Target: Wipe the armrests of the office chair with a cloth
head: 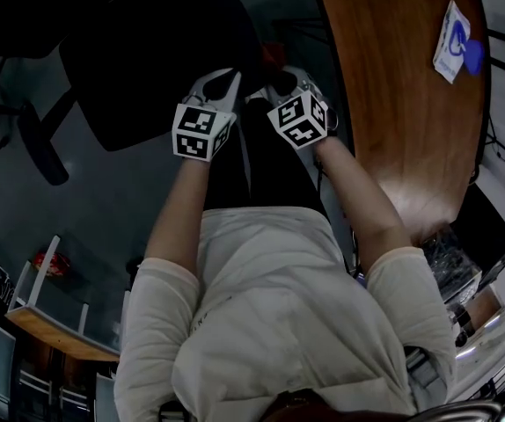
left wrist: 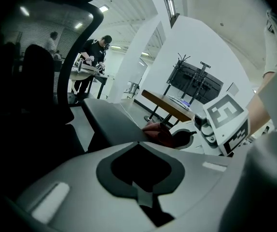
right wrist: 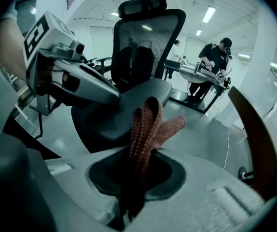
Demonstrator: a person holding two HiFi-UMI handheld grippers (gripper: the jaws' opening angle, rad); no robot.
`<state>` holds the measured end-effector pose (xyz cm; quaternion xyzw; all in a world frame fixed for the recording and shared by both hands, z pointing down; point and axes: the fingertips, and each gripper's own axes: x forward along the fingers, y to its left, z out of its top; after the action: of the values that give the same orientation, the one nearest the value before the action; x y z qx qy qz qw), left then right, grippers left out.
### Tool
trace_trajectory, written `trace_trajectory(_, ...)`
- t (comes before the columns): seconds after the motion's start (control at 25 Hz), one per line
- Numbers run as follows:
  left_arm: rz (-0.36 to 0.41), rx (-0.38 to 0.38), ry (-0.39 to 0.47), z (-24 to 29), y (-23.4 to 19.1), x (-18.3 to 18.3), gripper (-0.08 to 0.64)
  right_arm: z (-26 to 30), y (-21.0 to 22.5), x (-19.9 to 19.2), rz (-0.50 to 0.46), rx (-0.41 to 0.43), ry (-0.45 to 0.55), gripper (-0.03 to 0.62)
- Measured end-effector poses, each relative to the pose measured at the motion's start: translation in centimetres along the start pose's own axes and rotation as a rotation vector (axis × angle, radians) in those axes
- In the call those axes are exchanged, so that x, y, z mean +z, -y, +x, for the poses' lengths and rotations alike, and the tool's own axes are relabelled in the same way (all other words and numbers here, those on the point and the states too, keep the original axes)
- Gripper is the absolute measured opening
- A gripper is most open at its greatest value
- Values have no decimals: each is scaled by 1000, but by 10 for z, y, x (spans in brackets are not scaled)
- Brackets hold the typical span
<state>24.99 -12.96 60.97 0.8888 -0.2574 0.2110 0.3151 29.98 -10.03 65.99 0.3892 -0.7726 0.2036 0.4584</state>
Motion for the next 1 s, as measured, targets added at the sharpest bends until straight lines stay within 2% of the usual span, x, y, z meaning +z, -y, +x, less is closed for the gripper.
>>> trace_trajectory(0.32, 5, 28, 0, 1, 2, -1, 17, -16, -27, -15, 105, 13, 13, 46)
trace_trajectory(0.48, -27, 2, 14, 1, 9, -4, 17, -18, -62, -27, 189, 107, -18, 46)
trace_trajectory(0.56, -71, -19, 24, -2, 14, -7, 17, -18, -85, -24, 179, 160, -17, 46)
trace_trajectory(0.64, -97, -6, 44, -7, 13, -11, 17, -17, -101, -14, 155, 193, 6, 46)
trace_trajectory(0.76, -97, 96, 95, -26, -2, -14, 17, -13, -113, 3, 142, 214, 42, 46)
trace_trajectory(0.84, -127, 186, 172, -50, -18, -11, 17, -14, -118, 9, 147, 237, 48, 46)
trace_trajectory(1.0, -149, 306, 254, -93, -39, -7, 17, -18, -132, 14, 136, 276, 13, 46)
